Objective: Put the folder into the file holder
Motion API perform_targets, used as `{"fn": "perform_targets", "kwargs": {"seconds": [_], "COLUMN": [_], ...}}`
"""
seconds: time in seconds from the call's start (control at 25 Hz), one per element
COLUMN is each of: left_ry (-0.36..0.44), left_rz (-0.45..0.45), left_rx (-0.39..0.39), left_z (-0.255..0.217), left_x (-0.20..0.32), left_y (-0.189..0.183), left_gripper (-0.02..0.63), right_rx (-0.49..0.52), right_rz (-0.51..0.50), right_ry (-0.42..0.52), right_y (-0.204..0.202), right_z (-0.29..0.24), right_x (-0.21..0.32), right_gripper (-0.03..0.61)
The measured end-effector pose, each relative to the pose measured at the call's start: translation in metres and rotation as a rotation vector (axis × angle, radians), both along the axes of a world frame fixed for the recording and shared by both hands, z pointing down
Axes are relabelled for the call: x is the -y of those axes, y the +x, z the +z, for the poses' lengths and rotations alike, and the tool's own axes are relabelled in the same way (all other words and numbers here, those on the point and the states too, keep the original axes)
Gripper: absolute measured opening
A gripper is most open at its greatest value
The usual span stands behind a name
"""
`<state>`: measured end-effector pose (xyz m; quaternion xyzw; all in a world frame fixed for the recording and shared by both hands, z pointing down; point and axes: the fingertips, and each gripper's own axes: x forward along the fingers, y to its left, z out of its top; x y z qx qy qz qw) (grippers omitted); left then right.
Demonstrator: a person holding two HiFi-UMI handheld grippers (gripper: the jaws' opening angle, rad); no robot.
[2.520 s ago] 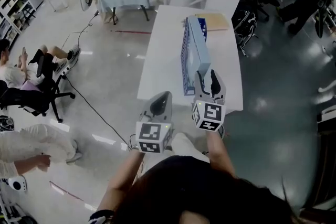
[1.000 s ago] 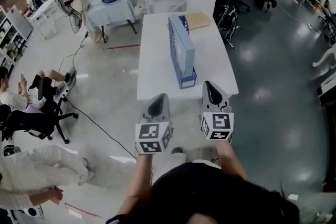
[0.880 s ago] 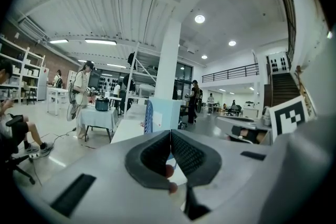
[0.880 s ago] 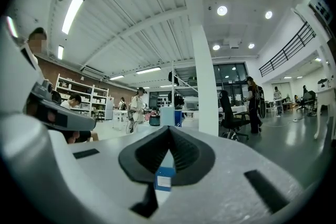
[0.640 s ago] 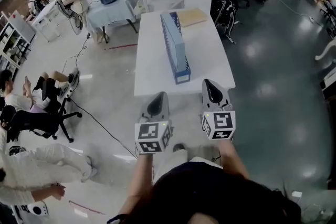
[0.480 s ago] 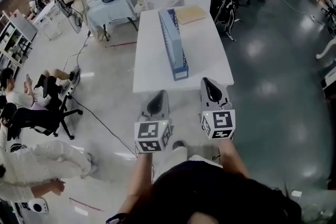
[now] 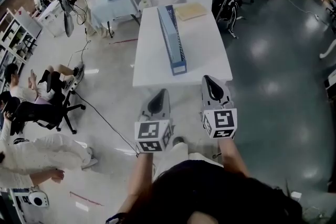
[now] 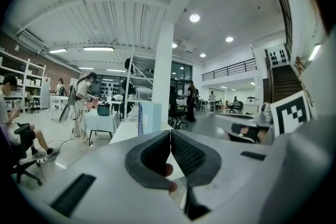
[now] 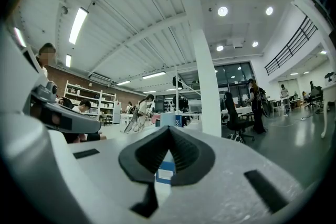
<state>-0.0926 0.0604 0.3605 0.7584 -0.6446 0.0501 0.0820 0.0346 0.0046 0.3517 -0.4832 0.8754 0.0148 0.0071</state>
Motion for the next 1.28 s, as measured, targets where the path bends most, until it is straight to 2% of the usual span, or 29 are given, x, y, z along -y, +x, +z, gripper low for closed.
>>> {"fn": "perform_targets", "kwargs": {"seconds": [0.76,1.28], "left_ry": [-0.008,-0.049], "left_rz": [0.016,0.027], "left_rx": [0.012,0.002], "left_z": [0.002,0.013], "left_x": [-0.014,-0.005], "left_y": [0.024,0.013], "left_gripper": [0.006,0.006], "right_rx": [0.004,-0.01], "right_rz": [-0.002,-0.007], "right_ry": [-0.027,-0.029], "right_y": [0.021,0.004], "right_z": [0.006,0.008], "right_x": [-0.017,-0.008], "right_gripper": [0.0,0.0]}}
